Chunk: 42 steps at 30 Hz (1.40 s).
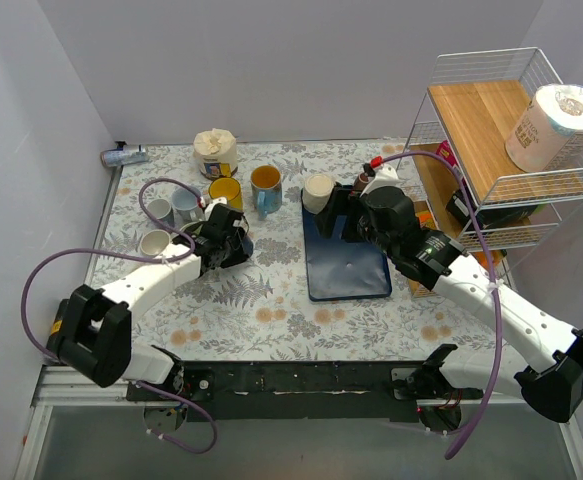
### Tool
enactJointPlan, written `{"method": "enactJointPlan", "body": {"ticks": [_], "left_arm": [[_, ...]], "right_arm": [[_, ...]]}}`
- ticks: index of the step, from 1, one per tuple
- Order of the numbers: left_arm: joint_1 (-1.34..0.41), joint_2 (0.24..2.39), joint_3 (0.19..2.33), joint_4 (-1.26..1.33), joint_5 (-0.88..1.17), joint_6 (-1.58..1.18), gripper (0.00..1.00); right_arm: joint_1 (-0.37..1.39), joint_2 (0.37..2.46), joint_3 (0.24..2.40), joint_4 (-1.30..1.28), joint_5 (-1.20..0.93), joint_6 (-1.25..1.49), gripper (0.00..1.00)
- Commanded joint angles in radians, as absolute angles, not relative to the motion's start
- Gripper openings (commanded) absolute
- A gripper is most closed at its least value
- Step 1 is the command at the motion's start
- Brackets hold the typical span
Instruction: Turn the mug right side up
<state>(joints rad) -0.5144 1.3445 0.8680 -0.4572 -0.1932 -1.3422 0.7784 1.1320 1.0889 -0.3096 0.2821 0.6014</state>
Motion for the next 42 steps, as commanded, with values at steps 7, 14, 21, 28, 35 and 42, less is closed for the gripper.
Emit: {"method": "enactJointPlan", "body": {"ticks": [7, 14, 21, 28, 35, 42], "left_arm": [[-0.526, 1.449, 0.974, -0.482, -0.405, -1.336, 0.00], [-0.525, 1.491, 0.968, -0.451, -0.472, -1.328, 0.00], [-0.526, 1.490, 0.934, -0.391, -0.428, -1.313, 0.32], [-0.525, 1.470, 0.916, -0.383, -0.419, -1.307, 0.41], [-0.525, 1.358, 0.959, -0.423, -0.408, -1.292, 0.64], [-0.525, 1.174, 0.983, -0.439, -0.310, -1.330, 0.86]], "right_arm": [[0.775, 1.141, 1.111, -0.391, 0.293, 0.548, 0.99], [0.775, 1.149, 1.103, -0.393, 0.291, 0.549, 0.99], [0.775, 1.160, 1.104, -0.400, 0.290, 0.540, 0.99], [0.772, 1.172, 1.109, -0.406, 0.295, 0.532, 0.99], [0.755, 1.201, 1.140, -0.410, 0.304, 0.485, 0.99], [0.680, 1.310, 1.230, -0.316, 0.295, 0.182, 0.99]]}}
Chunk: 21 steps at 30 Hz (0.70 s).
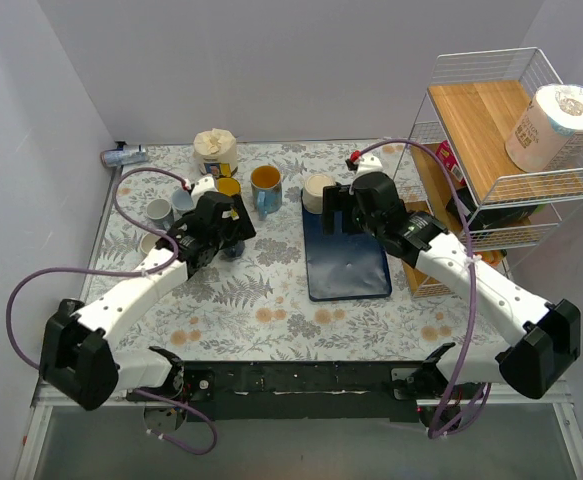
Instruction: Turn the mug right side up
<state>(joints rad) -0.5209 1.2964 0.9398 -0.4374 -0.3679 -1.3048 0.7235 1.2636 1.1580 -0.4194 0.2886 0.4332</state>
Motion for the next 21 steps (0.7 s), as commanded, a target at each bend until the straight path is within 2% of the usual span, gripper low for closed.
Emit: {"method": "enactJointPlan", "body": {"ticks": [1, 3, 4, 7, 11, 18, 21], "left_arm": [[-0.525, 1.155, 0.982, -0.434, -0.301, -1.338, 0.91], [-0.526, 1.108, 0.983, -0.428, -0.276, -1.342, 0.94], [-0.525, 1.092, 0.985, -0.428, -0.267, -1.344, 0.98], [-0.525, 1.051, 0.991, -0.433, -0.232, -1.350, 0.98], [-0.525, 1.014, 0.983, -0.449, -0.177, -1.403, 0.98], [-0.525, 0.999, 0.974, -0.472, -0.135, -1.425, 0.98], [-0.525, 1.015, 0.991, -0.489, -0.132, -1.420, 0.98]], "right_arm": [[0.669, 1.345, 1.247, -0.295, 0.249, 0.102, 0.99], [0.641, 1.388, 1.272, -0.275, 0.191, -0.048, 0.99], [0.634, 1.438, 1.302, -0.284, 0.143, -0.212, 0.98], [0.594, 1.537, 1.363, -0.381, 0.065, -0.439, 0.99], [0.534, 1.675, 1.555, -0.517, 0.032, -0.581, 0.99], [0.483, 1.864, 1.638, -0.526, 0.048, -0.771, 0.98], [0.442, 1.904, 1.661, -0.514, -0.145, -0.795, 0.98]]}}
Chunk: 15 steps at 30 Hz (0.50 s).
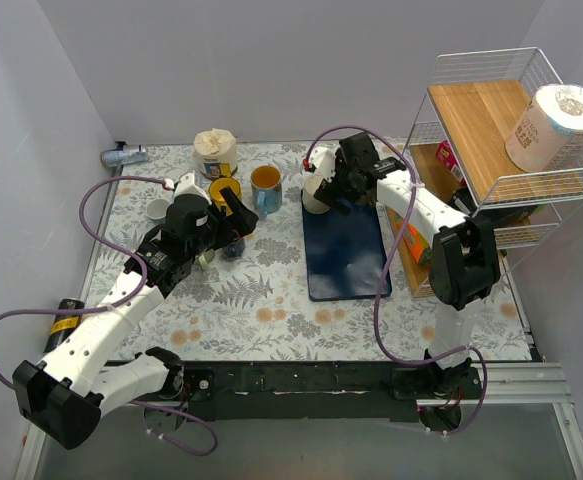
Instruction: Turn the mug right side up
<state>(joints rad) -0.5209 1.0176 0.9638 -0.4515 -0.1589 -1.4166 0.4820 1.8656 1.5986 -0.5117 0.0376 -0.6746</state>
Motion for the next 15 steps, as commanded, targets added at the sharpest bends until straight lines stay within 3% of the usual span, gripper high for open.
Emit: {"method": "enactJointPlan", "body": {"ticks": [1, 15], "left_arm": [[-0.525, 1.019, 0.996, -0.489, -0.127, -1.416, 0.98], [-0.525, 1.063, 1.005, -0.534, -0.129, -1.405, 0.98]], "right_arm": [[0.434, 1.907, 1.657, -0.491, -0.161, -0.799, 0.98], [0.376, 2.114, 1.758, -0.417, -0.360, -0.950, 0.97]]}}
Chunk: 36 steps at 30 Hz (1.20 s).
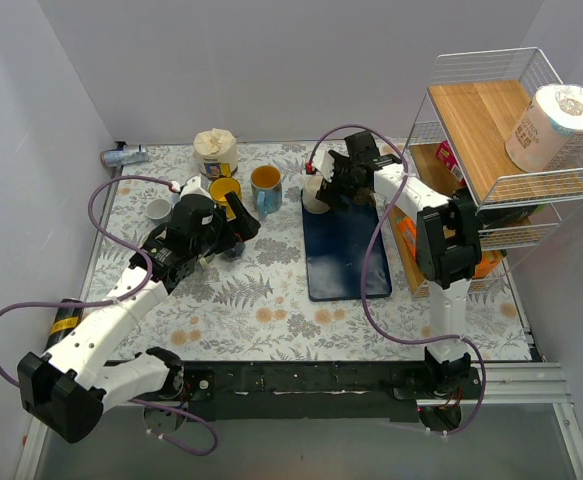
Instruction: Turn the mug right side up
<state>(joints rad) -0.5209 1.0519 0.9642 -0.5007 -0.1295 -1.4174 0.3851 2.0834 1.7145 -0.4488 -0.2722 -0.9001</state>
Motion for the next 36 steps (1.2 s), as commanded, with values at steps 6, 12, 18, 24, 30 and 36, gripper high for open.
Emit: {"method": "enactJointPlan", "body": {"ticks": [6, 12, 18, 24, 30, 36], "left_arm": [[-0.525, 1.072, 1.016, -0.538, -0.146, -1.393, 0.98], [-0.525, 1.078, 0.999, -0.525, -0.141, -1.394, 0.98], [-0.525, 1.080, 0.996, -0.525, -0.137, -1.387, 0.98], [-0.525, 1.059, 0.977, -0.520, -0.135, -1.399, 0.98], [-0.526, 1.046, 0.956, -0.515, -0.132, -1.407, 0.98], [-0.525, 1.043, 0.951, -0.514, -0.135, -1.408, 0.98]], "right_arm": [[0.377, 2.148, 1.775, -0.472, -0.360, -0.977, 0.96], [0.376, 2.126, 1.723, -0.479, -0.348, -0.980, 0.94], [0.376, 2.105, 1.677, -0.486, -0.339, -0.971, 0.90], [0.377, 2.039, 1.597, -0.445, -0.308, -0.930, 0.86], [0.383, 1.988, 1.534, -0.379, -0.296, -0.919, 0.75], [0.394, 2.003, 1.526, -0.367, -0.275, -0.910, 0.58]]}}
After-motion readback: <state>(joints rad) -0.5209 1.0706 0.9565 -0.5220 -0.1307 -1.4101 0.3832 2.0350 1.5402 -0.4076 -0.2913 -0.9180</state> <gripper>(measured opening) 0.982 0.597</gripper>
